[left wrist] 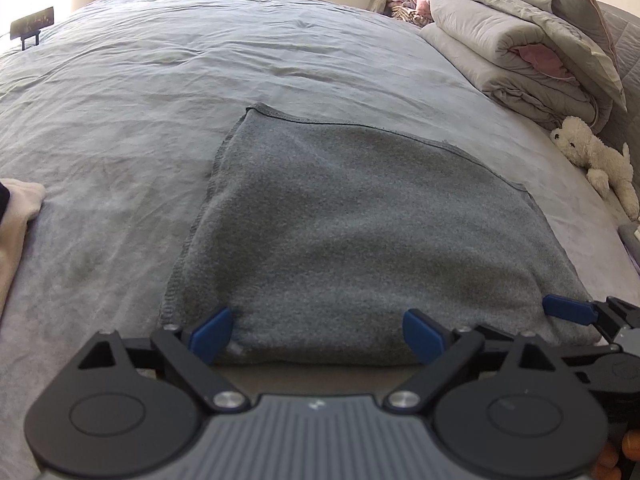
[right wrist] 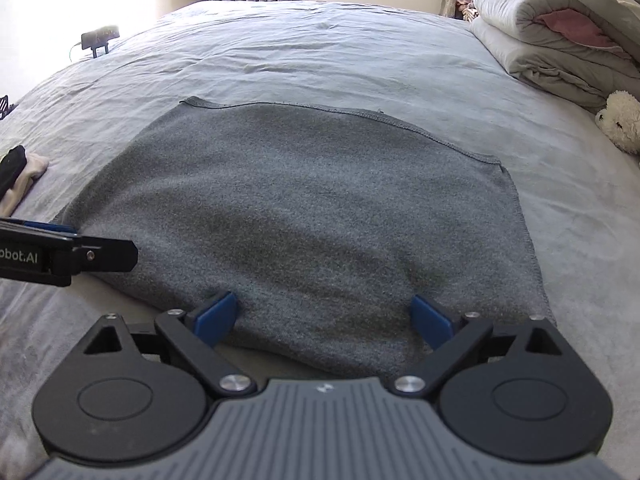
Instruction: Fold clothes
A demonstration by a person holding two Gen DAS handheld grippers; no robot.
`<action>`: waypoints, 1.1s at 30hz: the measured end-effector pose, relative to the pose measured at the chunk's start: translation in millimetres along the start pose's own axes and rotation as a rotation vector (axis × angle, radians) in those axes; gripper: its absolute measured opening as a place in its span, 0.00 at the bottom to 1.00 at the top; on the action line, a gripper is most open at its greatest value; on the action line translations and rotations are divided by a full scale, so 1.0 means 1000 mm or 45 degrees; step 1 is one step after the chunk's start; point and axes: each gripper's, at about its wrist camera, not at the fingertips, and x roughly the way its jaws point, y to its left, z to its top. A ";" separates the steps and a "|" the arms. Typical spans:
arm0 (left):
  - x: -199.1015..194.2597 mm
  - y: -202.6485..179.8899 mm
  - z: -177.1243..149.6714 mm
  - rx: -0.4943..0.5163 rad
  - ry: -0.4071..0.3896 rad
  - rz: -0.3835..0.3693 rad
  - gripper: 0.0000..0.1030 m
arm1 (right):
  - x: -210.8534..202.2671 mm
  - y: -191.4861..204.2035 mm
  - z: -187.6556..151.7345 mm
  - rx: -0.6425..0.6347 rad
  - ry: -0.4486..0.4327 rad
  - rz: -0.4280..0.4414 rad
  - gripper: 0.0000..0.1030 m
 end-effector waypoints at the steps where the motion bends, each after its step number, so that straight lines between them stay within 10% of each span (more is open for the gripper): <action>1: -0.001 0.000 0.000 0.003 -0.002 0.003 0.91 | -0.002 -0.001 0.001 0.002 -0.006 -0.010 0.92; 8: -0.018 -0.009 0.002 0.162 -0.177 0.146 0.89 | -0.014 -0.012 0.007 0.050 -0.104 -0.051 0.91; 33: 0.007 0.038 0.020 -0.111 -0.040 0.229 0.91 | -0.010 -0.041 0.009 0.292 0.020 -0.048 0.91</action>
